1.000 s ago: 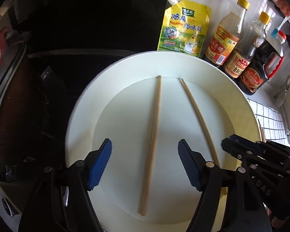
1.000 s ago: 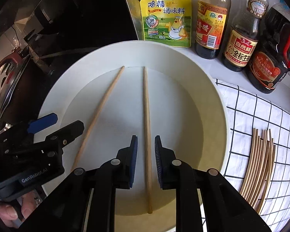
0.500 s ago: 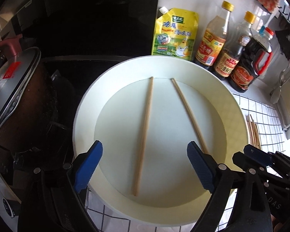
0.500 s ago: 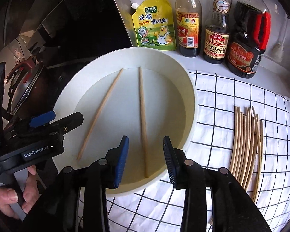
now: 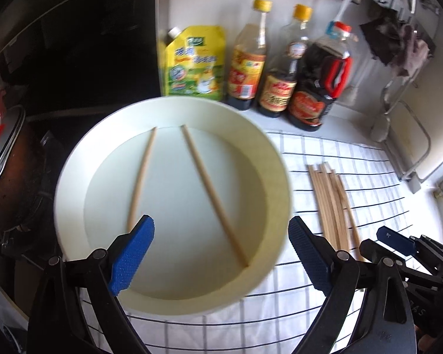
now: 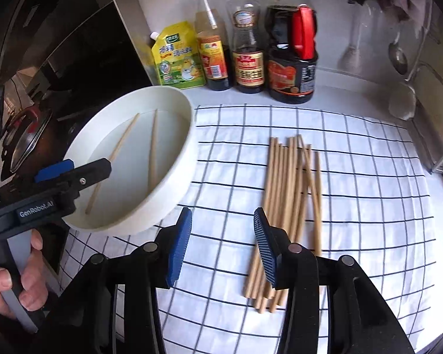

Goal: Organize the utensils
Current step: 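Move the right gripper back to the chopstick row while the left gripper returns too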

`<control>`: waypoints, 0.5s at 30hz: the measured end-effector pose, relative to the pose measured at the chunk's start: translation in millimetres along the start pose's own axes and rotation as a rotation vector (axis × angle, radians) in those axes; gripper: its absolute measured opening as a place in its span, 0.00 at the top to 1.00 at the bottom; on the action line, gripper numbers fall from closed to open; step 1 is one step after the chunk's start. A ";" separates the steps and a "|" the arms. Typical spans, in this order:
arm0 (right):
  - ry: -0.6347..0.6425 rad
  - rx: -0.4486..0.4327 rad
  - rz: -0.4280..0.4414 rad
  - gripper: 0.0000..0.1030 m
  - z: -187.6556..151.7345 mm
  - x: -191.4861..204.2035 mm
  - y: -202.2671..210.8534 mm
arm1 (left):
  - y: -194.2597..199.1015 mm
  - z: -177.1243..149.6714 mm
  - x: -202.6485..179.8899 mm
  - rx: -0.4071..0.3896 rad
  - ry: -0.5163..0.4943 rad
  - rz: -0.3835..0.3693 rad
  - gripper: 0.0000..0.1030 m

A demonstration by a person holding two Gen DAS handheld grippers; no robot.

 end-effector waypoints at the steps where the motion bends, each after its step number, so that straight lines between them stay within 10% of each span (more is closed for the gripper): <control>1: -0.013 -0.003 -0.011 0.58 -2.4 -10.8 2.5 | 2.9 0.3 -9.5 -0.014 -0.009 -0.015 0.11; 15: -0.140 0.033 -0.093 0.55 -39.4 -121.8 -6.8 | -30.4 -25.6 -132.3 0.026 -0.125 -0.048 0.08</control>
Point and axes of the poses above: each gripper's, at about its wrist camera, not at the fingertips, and y roughly against the way its jaws point, x to its left, z to its top, the point moved 7 cm from there along -y, roughly the way its jaws point, and after that the axes turned 14 degrees about x, right-handed, at the moved point
